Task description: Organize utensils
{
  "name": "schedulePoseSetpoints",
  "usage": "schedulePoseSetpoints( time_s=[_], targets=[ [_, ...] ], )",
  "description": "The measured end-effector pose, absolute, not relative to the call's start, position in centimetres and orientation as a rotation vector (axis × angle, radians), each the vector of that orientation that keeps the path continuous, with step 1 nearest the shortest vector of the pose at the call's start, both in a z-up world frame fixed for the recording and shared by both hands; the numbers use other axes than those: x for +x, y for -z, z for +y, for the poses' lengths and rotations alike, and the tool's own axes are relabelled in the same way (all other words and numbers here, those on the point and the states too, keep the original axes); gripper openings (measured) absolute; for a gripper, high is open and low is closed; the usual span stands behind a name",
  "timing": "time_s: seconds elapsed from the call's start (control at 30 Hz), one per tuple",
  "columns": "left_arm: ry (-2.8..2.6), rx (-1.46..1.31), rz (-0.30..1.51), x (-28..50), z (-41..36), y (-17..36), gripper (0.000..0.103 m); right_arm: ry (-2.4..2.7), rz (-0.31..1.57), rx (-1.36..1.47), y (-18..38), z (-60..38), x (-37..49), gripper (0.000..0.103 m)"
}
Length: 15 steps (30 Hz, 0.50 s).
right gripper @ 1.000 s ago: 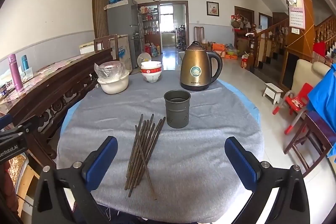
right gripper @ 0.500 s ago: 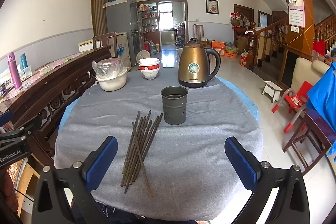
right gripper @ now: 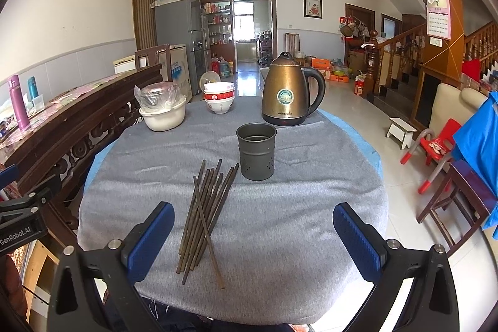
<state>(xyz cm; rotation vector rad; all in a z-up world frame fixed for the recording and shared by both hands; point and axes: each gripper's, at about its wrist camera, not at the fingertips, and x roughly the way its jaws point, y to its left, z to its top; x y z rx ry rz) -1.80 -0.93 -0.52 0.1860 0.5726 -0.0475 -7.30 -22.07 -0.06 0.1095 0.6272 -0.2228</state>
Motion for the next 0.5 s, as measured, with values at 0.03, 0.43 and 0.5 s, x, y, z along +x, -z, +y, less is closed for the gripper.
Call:
schedulePoseSetpoints(
  time_s=[0.03,0.43,0.5],
  targets=[
    [0.048,0.188,0.575,-1.78,-0.98,0.59,0.103,0.223,0.627,0.109,0.12,-22.02,-7.32,0.103],
    [0.064,0.209,0.590,-1.78,-1.57,1.23,0.103,0.238,0.633,0.107,0.40,-22.08,-7.34,0.103],
    [0.066,0.210,0.594,-1.74,-1.62,1.33,0.103,0.239,0.635,0.108,0.46,-22.08,-7.35,0.103]
  ],
)
